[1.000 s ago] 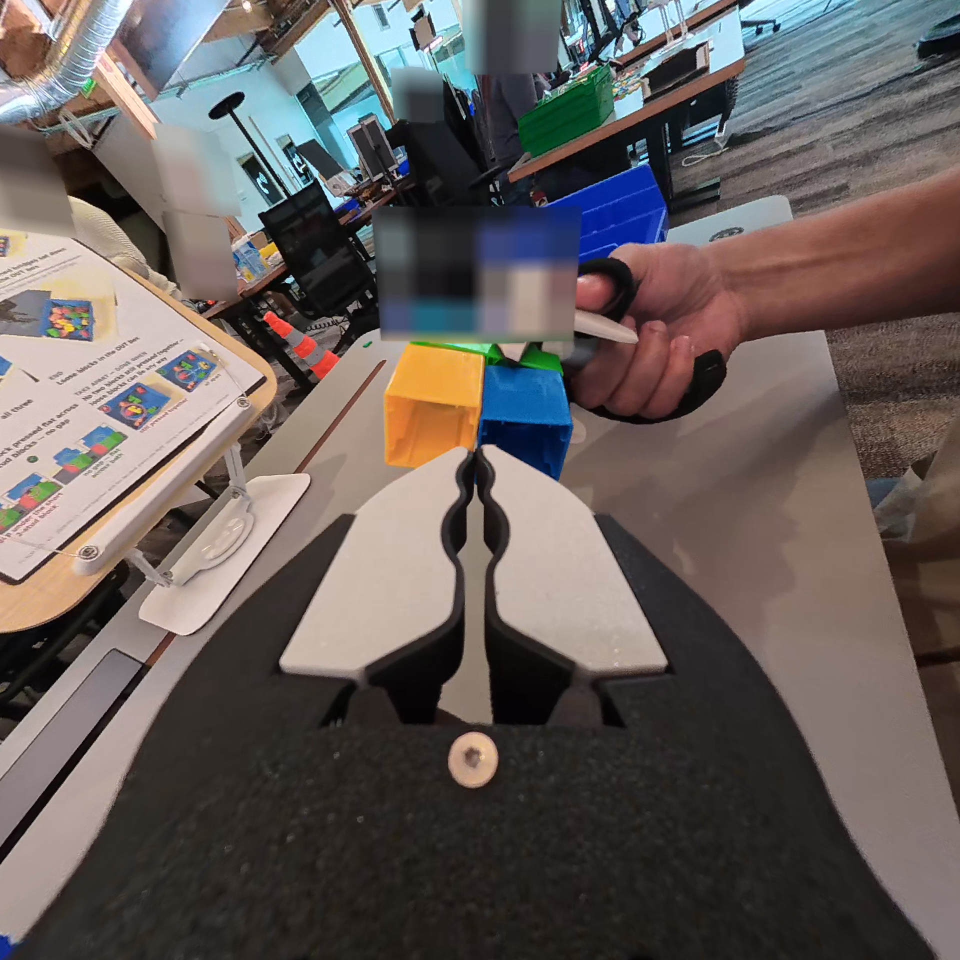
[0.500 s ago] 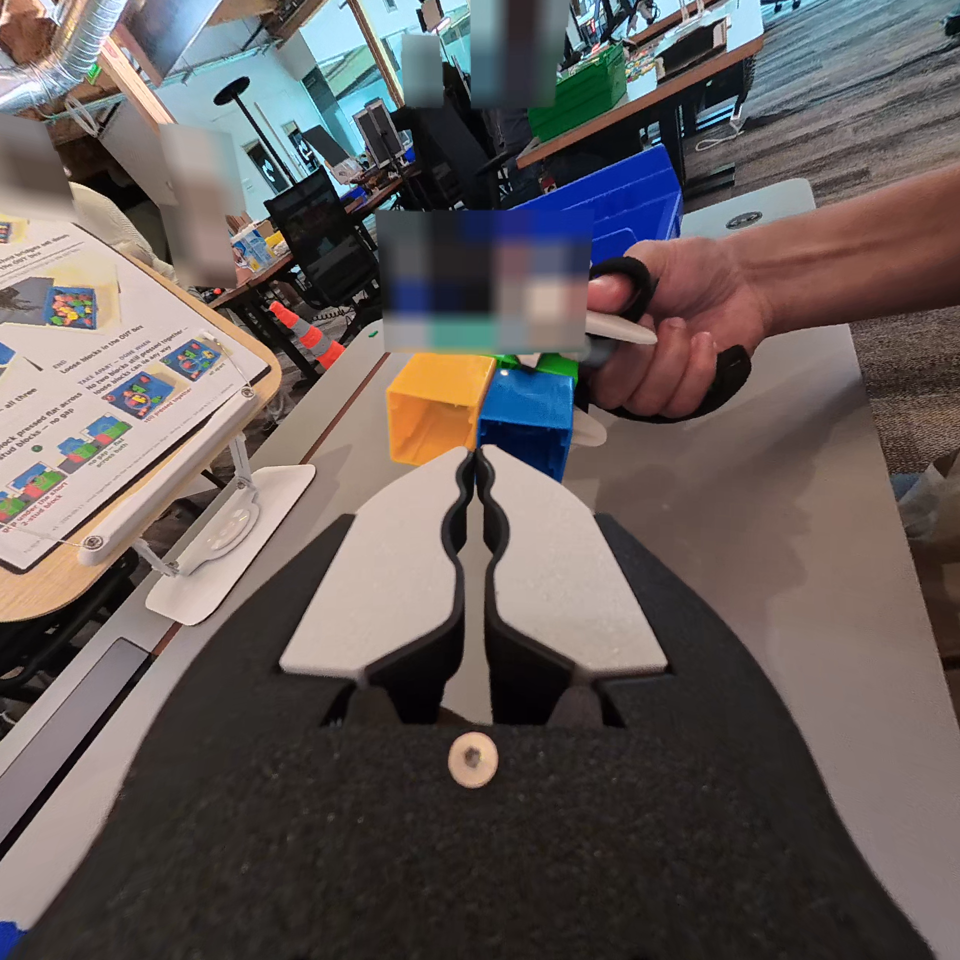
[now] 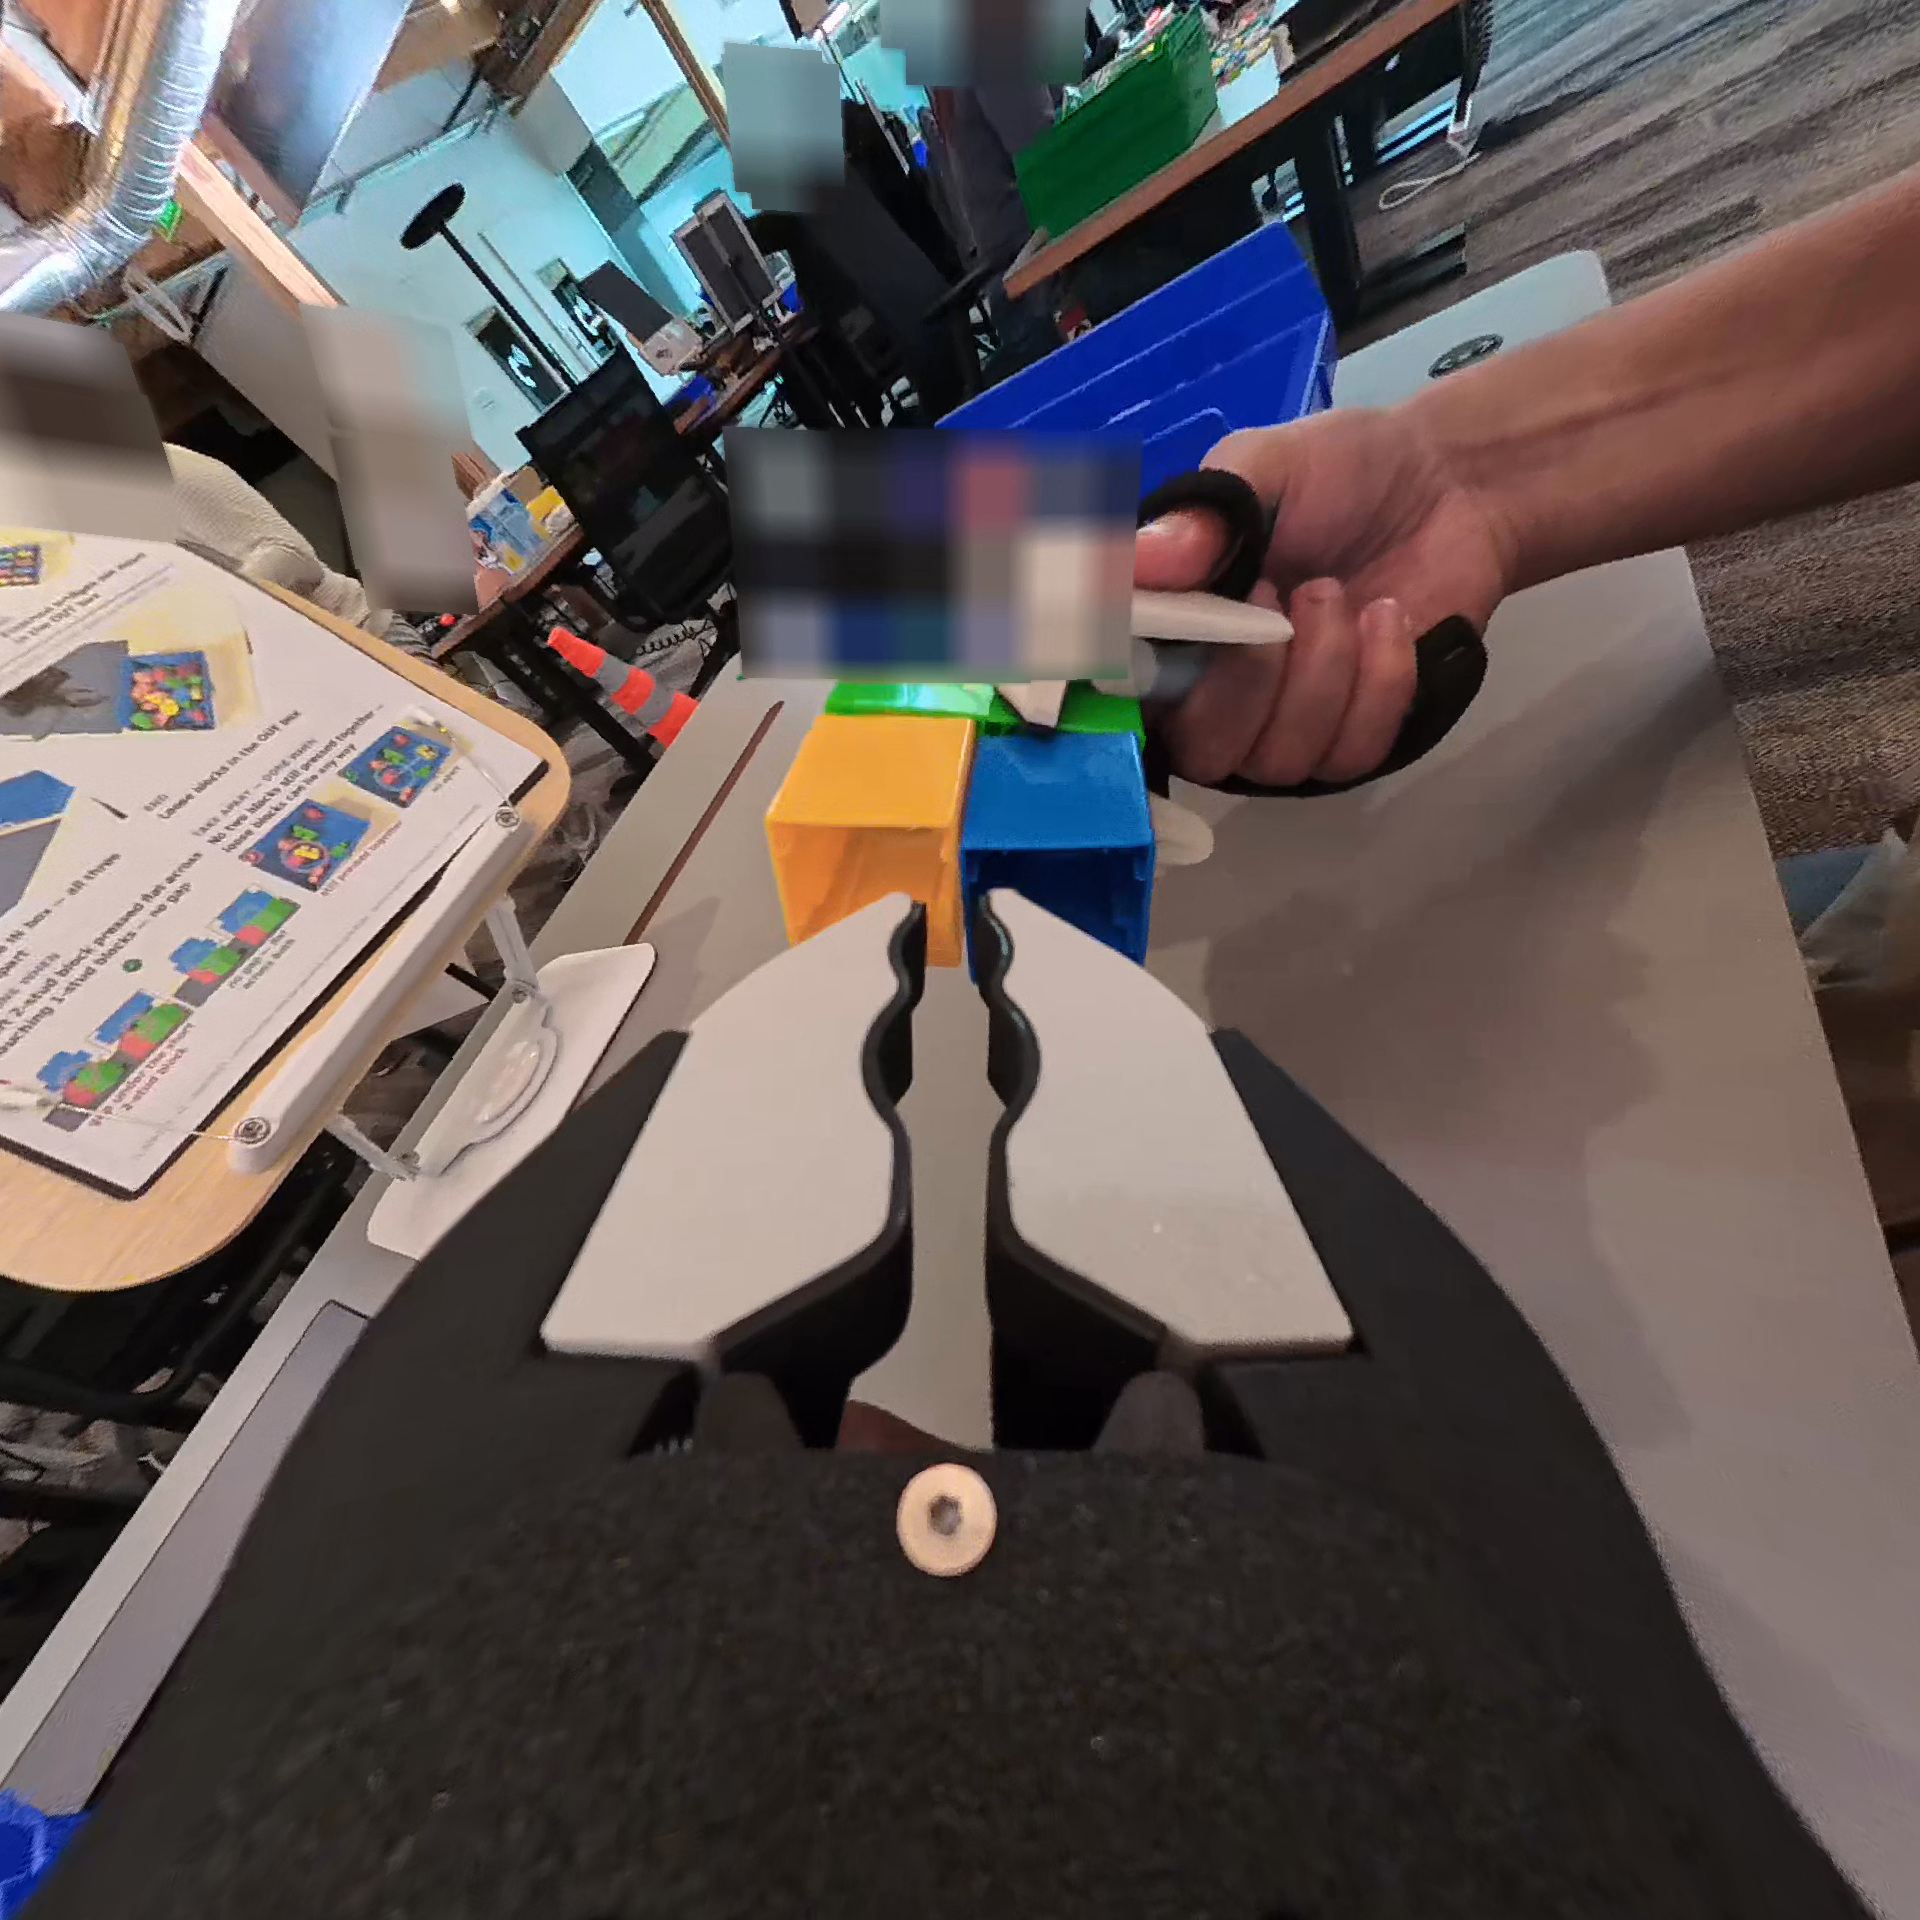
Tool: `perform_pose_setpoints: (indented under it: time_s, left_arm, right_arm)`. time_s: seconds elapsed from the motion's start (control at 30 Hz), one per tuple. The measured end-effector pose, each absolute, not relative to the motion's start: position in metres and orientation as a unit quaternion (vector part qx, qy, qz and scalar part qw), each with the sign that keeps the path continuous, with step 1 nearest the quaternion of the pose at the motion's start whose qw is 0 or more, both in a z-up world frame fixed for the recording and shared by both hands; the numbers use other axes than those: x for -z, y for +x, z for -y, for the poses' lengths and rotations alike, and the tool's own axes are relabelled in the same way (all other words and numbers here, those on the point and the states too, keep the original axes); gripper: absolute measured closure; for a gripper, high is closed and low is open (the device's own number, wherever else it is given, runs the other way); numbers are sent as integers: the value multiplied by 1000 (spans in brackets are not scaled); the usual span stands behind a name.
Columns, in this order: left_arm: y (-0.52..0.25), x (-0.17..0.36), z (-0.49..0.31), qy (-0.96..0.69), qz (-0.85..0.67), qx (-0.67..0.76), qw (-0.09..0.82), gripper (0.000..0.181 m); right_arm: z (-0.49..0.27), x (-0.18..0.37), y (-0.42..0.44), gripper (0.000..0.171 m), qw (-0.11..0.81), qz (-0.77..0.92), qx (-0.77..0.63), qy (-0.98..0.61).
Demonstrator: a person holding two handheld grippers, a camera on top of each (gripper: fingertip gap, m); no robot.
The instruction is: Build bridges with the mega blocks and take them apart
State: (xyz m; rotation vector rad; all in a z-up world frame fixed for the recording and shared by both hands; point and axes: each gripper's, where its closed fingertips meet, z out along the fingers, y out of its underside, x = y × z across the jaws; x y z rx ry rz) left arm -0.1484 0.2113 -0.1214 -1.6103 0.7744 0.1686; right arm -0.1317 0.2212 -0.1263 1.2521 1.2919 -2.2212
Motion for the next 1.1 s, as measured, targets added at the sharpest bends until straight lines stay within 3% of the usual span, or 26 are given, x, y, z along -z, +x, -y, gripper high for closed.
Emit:
perform_pose_setpoints:
  time_s: [1.0,1.1]
  left_arm:
    - [-137,127,-221,-658,-370,-90,650,175]
    - [-132,128,-216,-648,-378,-105,653,175]
  right_arm:
    - [-215,127,-127,135,157,-465,751,442]
    - [-219,120,-119,122,167,-451,768,423]
